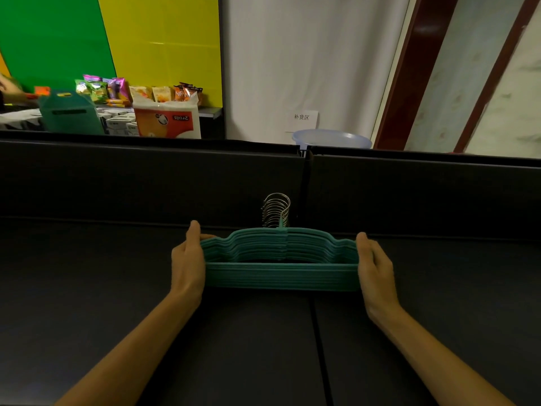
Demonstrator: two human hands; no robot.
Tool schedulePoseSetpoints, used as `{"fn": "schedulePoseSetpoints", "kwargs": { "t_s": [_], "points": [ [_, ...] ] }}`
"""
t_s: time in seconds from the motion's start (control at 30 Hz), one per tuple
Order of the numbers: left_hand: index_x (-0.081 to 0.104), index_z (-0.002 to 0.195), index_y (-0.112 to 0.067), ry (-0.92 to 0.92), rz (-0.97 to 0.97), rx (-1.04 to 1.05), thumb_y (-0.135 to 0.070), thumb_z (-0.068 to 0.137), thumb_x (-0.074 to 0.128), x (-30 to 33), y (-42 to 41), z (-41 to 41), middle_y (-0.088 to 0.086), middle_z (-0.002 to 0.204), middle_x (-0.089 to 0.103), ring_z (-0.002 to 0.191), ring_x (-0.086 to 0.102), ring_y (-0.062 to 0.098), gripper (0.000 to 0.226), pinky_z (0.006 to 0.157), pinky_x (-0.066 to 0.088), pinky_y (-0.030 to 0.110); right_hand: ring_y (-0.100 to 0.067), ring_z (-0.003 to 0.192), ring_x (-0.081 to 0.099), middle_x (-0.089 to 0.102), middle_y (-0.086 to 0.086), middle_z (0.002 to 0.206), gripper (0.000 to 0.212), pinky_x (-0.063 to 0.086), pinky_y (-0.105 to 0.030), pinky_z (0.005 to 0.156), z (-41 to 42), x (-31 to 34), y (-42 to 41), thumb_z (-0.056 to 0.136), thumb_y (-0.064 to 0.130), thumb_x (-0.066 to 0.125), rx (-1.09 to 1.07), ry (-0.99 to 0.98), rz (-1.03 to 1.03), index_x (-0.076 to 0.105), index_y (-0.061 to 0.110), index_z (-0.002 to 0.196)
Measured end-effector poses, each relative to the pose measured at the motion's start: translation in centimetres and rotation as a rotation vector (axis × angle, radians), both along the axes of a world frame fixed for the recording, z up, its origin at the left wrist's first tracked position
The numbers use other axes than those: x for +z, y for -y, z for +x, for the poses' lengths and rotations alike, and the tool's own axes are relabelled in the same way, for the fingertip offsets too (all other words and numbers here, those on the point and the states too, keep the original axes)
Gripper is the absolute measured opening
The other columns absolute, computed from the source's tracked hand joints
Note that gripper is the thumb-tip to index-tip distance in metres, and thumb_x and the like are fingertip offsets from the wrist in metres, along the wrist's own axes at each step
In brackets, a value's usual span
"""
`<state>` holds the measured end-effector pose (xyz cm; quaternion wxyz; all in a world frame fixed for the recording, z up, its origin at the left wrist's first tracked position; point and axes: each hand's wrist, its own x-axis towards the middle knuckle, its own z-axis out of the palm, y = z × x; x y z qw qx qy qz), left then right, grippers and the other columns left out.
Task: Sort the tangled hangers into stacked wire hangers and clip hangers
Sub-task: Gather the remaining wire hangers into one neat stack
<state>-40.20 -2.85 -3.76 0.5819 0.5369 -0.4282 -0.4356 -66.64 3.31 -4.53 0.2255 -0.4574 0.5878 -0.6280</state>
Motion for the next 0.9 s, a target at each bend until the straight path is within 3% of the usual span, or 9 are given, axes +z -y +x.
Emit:
{"fn": "schedulePoseSetpoints", "kwargs": {
  "t_s": [0.07,0.13,0.2,0.3,0.43,0.57,0.7,0.9],
  "points": [
    [0.070,0.088,-0.016,0.059,-0.086,-0.076,-0.054,0.094,0.034,-0.3,-0.2,0.9,0.005,0.090,0.070,0.088,0.065,0.022,0.052,0.081,0.050,0.041,-0.008,0.092,0.062,0.062,0.010,0.097,0.038,0.047,-0.019,0.067,-1.1,-0.1,-0.7,0.080,0.050,0.055,0.087,-0.078,-0.006,0.055,0.027,0.110],
    [0.065,0.101,-0.024,0.164,-0.239,-0.120,-0.059,0.088,0.039,-0.7,-0.6,2.1,-0.002,0.098,0.068,0.094,0.063,0.017,0.045,0.082,0.049,0.035,0.000,0.099,0.060,0.059,0.014,0.109,0.066,0.049,-0.014,0.074,-2.0,-0.1,-1.2,0.074,0.052,0.068,0.153,-0.221,-0.030,0.040,0.032,0.130],
    [0.054,0.114,-0.032,0.327,-0.339,-0.191,-0.065,0.078,0.045,-1.1,-1.1,2.9,-0.012,0.108,0.061,0.100,0.059,0.006,0.050,0.078,0.046,0.023,0.006,0.106,0.055,0.054,0.021,0.118,0.088,0.046,-0.010,0.083,-2.6,-0.2,-1.5,0.065,0.057,0.074,0.225,-0.404,-0.022,0.029,0.038,0.139],
    [0.039,0.130,-0.040,0.680,-0.431,-0.287,-0.069,0.067,0.058,-1.8,-1.7,3.1,-0.016,0.127,0.041,0.110,0.046,-0.002,0.072,0.087,0.038,0.016,0.005,0.114,0.044,0.041,0.020,0.130,0.104,0.035,-0.016,0.094,-2.8,-0.6,-1.2,0.055,0.055,0.081,0.244,-0.590,0.026,0.022,0.043,0.141],
    [0.031,0.140,-0.036,0.885,-0.430,-0.333,-0.073,0.050,0.070,-2.3,-1.1,3.4,-0.010,0.136,0.028,0.117,0.034,0.003,0.105,0.098,0.034,0.023,0.001,0.107,0.040,0.039,0.008,0.122,0.101,0.031,-0.013,0.089,-3.0,-1.2,-0.7,0.054,0.055,0.076,0.220,-0.745,0.042,0.021,0.041,0.139],
    [0.031,0.139,-0.034,0.979,-0.427,-0.363,-0.054,0.053,0.081,-2.2,0.0,3.9,-0.008,0.128,0.032,0.111,0.039,0.008,0.101,0.098,0.042,0.032,-0.003,0.107,0.043,0.038,0.007,0.121,0.099,0.034,-0.018,0.091,-4.0,-1.6,-0.3,0.059,0.056,0.072,0.247,-0.819,0.045,0.016,0.045,0.139],
    [0.032,0.138,-0.033,1.007,-0.465,-0.403,-0.064,0.053,0.070,-2.3,0.9,4.3,-0.010,0.120,0.033,0.104,0.045,0.010,0.098,0.091,0.045,0.030,-0.003,0.104,0.042,0.035,0.009,0.120,0.097,0.035,-0.019,0.091,-4.5,-1.6,-0.1,0.062,0.055,0.070,0.279,-0.863,0.072,0.011,0.046,0.139],
    [0.028,0.139,-0.035,1.034,-0.423,-0.429,-0.063,0.055,0.068,-2.2,1.3,4.3,-0.011,0.120,0.028,0.103,0.042,0.010,0.097,0.092,0.045,0.032,-0.003,0.101,0.042,0.033,0.008,0.118,0.094,0.036,-0.020,0.089,-4.1,-1.7,-0.5,0.066,0.047,0.072,0.262,-0.848,0.090,0.010,0.048,0.137]
  ]
}}
